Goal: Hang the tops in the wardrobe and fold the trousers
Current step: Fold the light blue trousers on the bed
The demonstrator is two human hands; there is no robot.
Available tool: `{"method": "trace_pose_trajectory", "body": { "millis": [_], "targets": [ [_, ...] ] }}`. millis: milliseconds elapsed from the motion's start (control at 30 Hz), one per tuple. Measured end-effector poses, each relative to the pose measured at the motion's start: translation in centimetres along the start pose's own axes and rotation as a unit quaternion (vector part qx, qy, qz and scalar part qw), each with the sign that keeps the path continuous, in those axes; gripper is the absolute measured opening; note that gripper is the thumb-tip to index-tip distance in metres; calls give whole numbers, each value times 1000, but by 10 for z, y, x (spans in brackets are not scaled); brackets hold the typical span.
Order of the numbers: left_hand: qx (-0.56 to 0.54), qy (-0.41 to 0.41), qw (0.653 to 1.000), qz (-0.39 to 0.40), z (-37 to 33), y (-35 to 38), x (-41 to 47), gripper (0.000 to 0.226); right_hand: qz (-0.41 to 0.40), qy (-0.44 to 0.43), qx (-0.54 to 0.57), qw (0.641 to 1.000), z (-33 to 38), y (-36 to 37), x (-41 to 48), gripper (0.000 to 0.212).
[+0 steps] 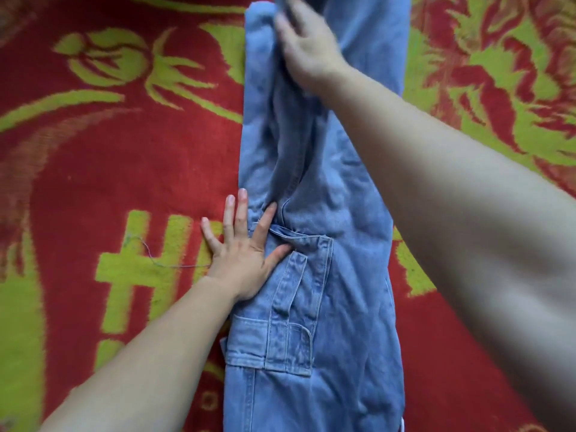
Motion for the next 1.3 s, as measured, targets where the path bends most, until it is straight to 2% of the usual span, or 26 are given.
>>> {"method": "trace_pose_trajectory", "body": {
  "millis": [33, 67, 100, 300, 367, 500, 633, 700, 833, 1000, 1100, 1233, 1300],
  "targets": [
    [-2, 1, 1000, 0, 0, -1, 1, 77, 79, 11, -40, 996, -1, 15, 2, 51],
    [-3, 2, 1000, -1, 0, -1, 2, 77, 123, 20, -78, 989, -6, 25, -2, 56],
    [-4, 2, 1000, -3, 0, -1, 2, 77, 132, 24, -111, 985, -14, 32, -9, 56],
    [-11, 3, 1000, -20, 1, -2, 4, 77, -10, -76, -171, 982, -50, 40, -98, 41],
    [-15, 8, 999, -28, 2, -2, 5, 78, -36, -51, -230, 971, -63, 43, -125, 45],
    [-18, 15, 999, -45, 5, -2, 8, 81, -71, 71, -285, 953, -90, 46, -176, 58],
    [-9, 21, 998, -62, 3, -1, 0, 82, -109, 157, -239, 952, -115, 41, -226, 58],
    [7, 20, 996, -90, -1, -4, -6, 83, -80, 149, -220, 961, -121, 41, -240, 54],
    [36, 11, 991, -128, -8, -16, -18, 82, -41, 95, -257, 961, -115, 43, -247, 51],
    [-77, 37, 991, -105, -26, -34, -12, 56, -62, 115, -193, 972, -116, 44, -255, 50],
    [-154, 5, 984, -92, -40, -52, 6, 57, -61, 111, -197, 972, -121, 45, -260, 51],
    [-141, -44, 974, -170, -38, -42, -11, 61, -54, 96, -214, 971, -123, 52, -272, 53],
    [-163, -91, 971, -151, -25, -30, -14, 63, -17, 117, -265, 957, -132, 55, -277, 55]
  ]
}}
Point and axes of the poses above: each hand's wrist, its own x-axis towards the middle knuckle, its own y-axis out of the palm, z = x × y, the point moved 4 cm from there along x, towards the middle knuckle, and after that the axes turned 14 degrees about z, right-handed, at the moved point
